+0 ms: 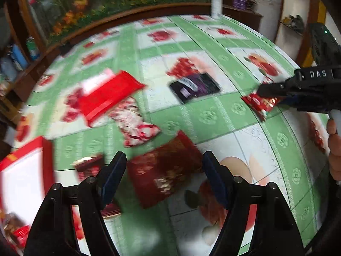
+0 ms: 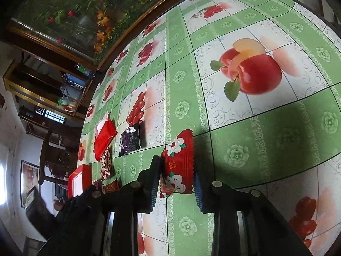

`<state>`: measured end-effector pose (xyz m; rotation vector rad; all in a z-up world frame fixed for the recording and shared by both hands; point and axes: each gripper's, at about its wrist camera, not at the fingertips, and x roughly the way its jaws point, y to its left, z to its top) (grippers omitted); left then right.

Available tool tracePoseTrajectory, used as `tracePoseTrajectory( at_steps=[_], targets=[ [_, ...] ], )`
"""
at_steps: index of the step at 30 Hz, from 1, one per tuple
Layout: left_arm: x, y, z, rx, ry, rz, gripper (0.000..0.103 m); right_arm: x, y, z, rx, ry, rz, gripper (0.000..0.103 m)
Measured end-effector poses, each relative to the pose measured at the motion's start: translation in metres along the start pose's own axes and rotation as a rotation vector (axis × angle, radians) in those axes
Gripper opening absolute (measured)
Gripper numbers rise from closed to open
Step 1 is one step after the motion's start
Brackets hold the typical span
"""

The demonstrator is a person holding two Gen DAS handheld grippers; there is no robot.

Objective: Organize snacks
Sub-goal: 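Grasp a red flower-print bag with the right tool while the left tool grasps a red gold-text bag, then lift both held red bags off the table toward the tray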

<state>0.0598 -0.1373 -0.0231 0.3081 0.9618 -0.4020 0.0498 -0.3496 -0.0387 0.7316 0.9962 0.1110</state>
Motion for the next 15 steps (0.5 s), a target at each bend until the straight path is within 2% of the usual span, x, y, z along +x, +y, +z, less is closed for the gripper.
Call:
tracePoseTrajectory(
  at_steps=[2, 6, 8, 9, 11, 13, 15],
  targets=[
    [0.006, 0.001, -0.001, -0.007, 0.004, -0.026, 0.081, 0.001, 0.001, 0.0, -0.004, 0.0, -0.001, 0.03],
    [0.001, -0.003, -0.006, -0.015, -0.005, -0.08, 0.082, 0.001, 0.001, -0.001, -0.007, -0.001, -0.003, 0.03],
    [-0.005, -0.013, -0.012, 0.005, -0.016, -0.126, 0.082, 0.001, 0.002, -0.001, -0.007, -0.001, -0.003, 0.03],
    [-0.008, -0.02, -0.016, 0.025, -0.024, -0.126, 0.081, 0.001, 0.002, -0.001, -0.008, -0.002, -0.003, 0.03],
    [-0.013, -0.037, -0.024, 0.085, -0.049, -0.085, 0.066, 0.001, 0.002, -0.001, -0.008, -0.001, -0.003, 0.03],
    [-0.02, -0.049, -0.029, 0.119, -0.076, -0.101, 0.05, 0.001, 0.002, -0.001, -0.008, 0.001, -0.001, 0.03],
    [-0.024, -0.058, -0.032, 0.128, -0.076, -0.102, 0.049, 0.002, 0.002, -0.001, -0.008, 0.0, -0.002, 0.03]
  ],
)
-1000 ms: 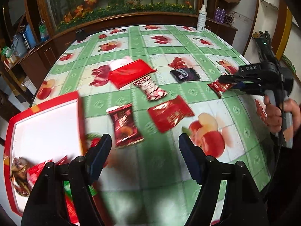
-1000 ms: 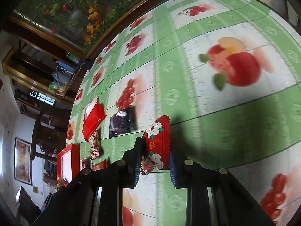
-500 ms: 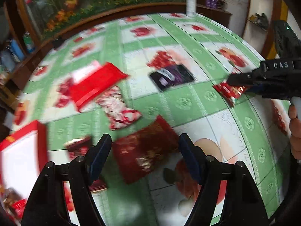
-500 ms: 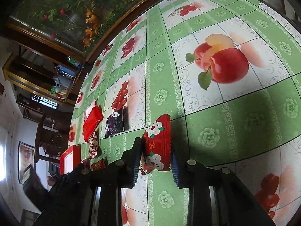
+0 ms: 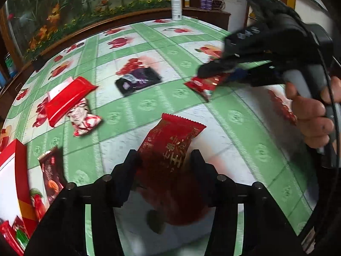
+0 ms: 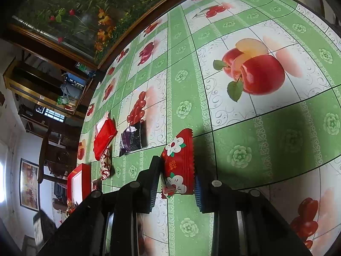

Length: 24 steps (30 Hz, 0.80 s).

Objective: Organize snacks
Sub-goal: 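Lift both held red bags off the table toward the tray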

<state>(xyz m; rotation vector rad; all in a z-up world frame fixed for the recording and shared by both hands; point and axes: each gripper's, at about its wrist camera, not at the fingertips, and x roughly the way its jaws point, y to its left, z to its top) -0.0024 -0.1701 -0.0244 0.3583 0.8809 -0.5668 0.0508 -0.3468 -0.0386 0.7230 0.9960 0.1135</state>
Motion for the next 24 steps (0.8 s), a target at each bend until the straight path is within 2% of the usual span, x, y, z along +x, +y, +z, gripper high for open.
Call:
tracePoseTrajectory(
  at_steps=[3, 6, 8, 12, 14, 19, 24],
  targets=[
    [-0.002, -0.008, 0.0, 0.019, 0.007, 0.005, 0.049, 0.0, 0.0, 0.0, -0.002, 0.002, 0.003, 0.032],
    [-0.004, 0.003, -0.001, -0.025, 0.019, -0.01, 0.05, 0.0, 0.001, 0.001, -0.004, 0.005, 0.012, 0.035],
    [-0.004, 0.011, -0.001, -0.053, 0.039, -0.026, 0.061, 0.001, 0.001, 0.001, -0.003, 0.005, 0.016, 0.035],
    [-0.008, 0.02, 0.001, -0.074, 0.015, -0.029, 0.066, 0.001, 0.001, 0.001, -0.005, 0.007, 0.015, 0.036],
    [-0.005, 0.019, 0.003, -0.065, 0.017, -0.025, 0.073, 0.002, 0.001, 0.001, -0.006, 0.01, 0.017, 0.037],
    [0.009, 0.015, 0.006, -0.05, 0.041, -0.045, 0.073, 0.003, 0.0, 0.001, -0.002, 0.029, 0.043, 0.043],
    [0.011, 0.009, 0.006, -0.011, 0.013, -0.059, 0.072, 0.003, -0.001, 0.001, 0.005, 0.038, 0.059, 0.046]
  ],
)
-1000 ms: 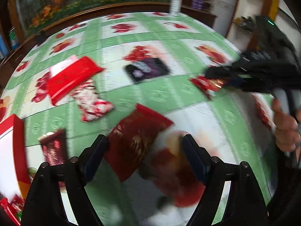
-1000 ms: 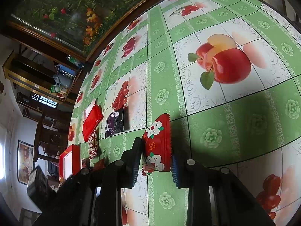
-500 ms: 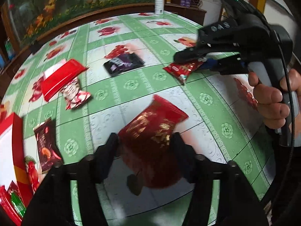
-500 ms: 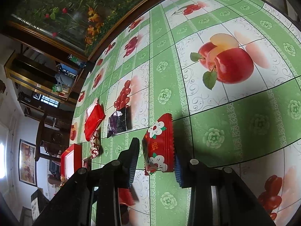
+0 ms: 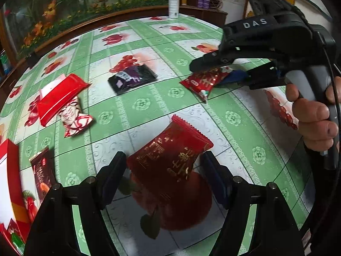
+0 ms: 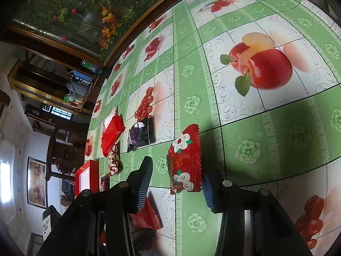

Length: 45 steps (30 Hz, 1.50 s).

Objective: Organize snacks
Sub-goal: 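Lift both held red bags off the table toward the tray, then carry both red bags over the white tray and open both tools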

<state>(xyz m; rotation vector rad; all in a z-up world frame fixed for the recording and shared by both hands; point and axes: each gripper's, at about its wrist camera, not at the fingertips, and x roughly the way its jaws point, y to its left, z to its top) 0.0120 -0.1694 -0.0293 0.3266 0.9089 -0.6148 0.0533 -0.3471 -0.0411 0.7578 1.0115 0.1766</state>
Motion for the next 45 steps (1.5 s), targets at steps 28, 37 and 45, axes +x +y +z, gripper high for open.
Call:
tracePoseTrajectory(
  at_steps=[28, 37, 45],
  targets=[
    [-0.03, -0.015, -0.026, -0.035, 0.004, -0.012, 0.051, 0.004, 0.008, -0.003, -0.062, -0.017, -0.063, 0.028],
    [-0.066, 0.022, -0.04, -0.123, -0.052, 0.001, 0.051, 0.015, 0.012, -0.023, -0.034, 0.051, 0.063, 0.027],
    [-0.104, 0.051, -0.066, -0.164, -0.108, 0.091, 0.051, 0.038, 0.036, -0.059, -0.039, 0.105, 0.184, 0.027]
  ],
)
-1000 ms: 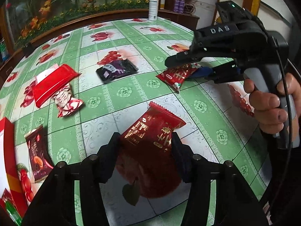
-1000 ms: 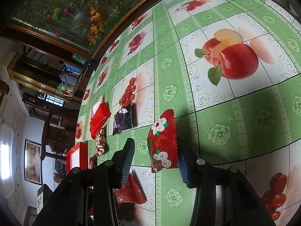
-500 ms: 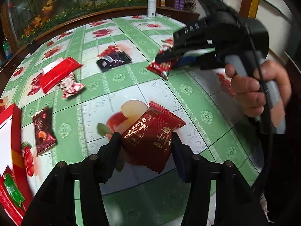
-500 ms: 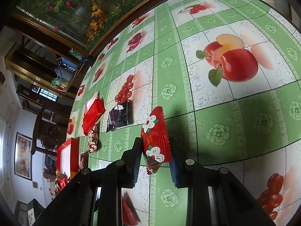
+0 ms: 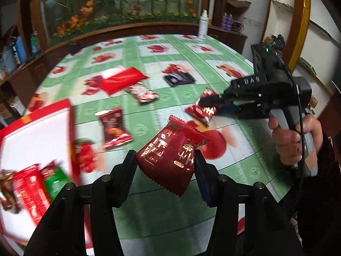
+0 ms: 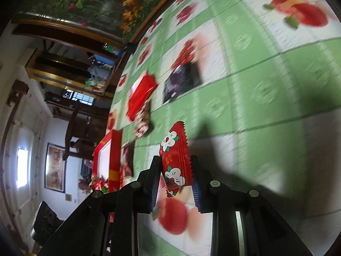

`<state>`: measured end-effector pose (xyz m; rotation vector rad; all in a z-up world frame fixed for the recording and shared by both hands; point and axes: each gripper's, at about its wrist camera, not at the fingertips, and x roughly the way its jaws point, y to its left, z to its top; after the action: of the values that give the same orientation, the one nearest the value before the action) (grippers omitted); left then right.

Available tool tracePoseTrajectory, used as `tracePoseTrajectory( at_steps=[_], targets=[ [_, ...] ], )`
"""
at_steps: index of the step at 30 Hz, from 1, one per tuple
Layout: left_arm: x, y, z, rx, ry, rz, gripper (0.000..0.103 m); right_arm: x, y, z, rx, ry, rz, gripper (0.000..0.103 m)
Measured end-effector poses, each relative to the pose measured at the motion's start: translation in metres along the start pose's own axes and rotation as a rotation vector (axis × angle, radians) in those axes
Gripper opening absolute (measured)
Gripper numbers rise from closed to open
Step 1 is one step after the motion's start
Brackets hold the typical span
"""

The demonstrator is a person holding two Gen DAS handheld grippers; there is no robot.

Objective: Organize snacks
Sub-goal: 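Carry both red bags over the white tray and open both tools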

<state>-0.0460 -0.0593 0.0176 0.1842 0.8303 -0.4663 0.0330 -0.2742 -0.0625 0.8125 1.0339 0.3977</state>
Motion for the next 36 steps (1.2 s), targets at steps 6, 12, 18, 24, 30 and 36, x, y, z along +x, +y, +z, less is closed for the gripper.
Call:
tracePoseTrajectory(
  at_steps=[6, 12, 18, 24, 30, 36],
  targets=[
    [-0.022, 0.04, -0.014, -0.07, -0.026, 0.077, 0.051, 0.026, 0.024, -0.015, -0.019, 0.036, 0.082, 0.029],
    [-0.049, 0.101, -0.025, -0.194, -0.075, 0.182, 0.052, 0.056, 0.071, -0.017, -0.066, 0.037, 0.245, 0.03],
    [-0.068, 0.154, -0.037, -0.3, -0.104, 0.303, 0.052, 0.112, 0.137, -0.016, -0.136, 0.09, 0.337, 0.03],
    [-0.068, 0.179, -0.05, -0.366, -0.094, 0.404, 0.055, 0.172, 0.211, -0.043, -0.311, 0.193, 0.319, 0.033],
    [-0.063, 0.186, -0.051, -0.395, -0.083, 0.403, 0.069, 0.163, 0.219, -0.052, -0.373, 0.199, 0.364, 0.068],
    [-0.054, 0.166, -0.04, -0.34, -0.059, 0.378, 0.07, 0.129, 0.18, -0.02, -0.215, 0.075, 0.338, 0.074]
  ],
)
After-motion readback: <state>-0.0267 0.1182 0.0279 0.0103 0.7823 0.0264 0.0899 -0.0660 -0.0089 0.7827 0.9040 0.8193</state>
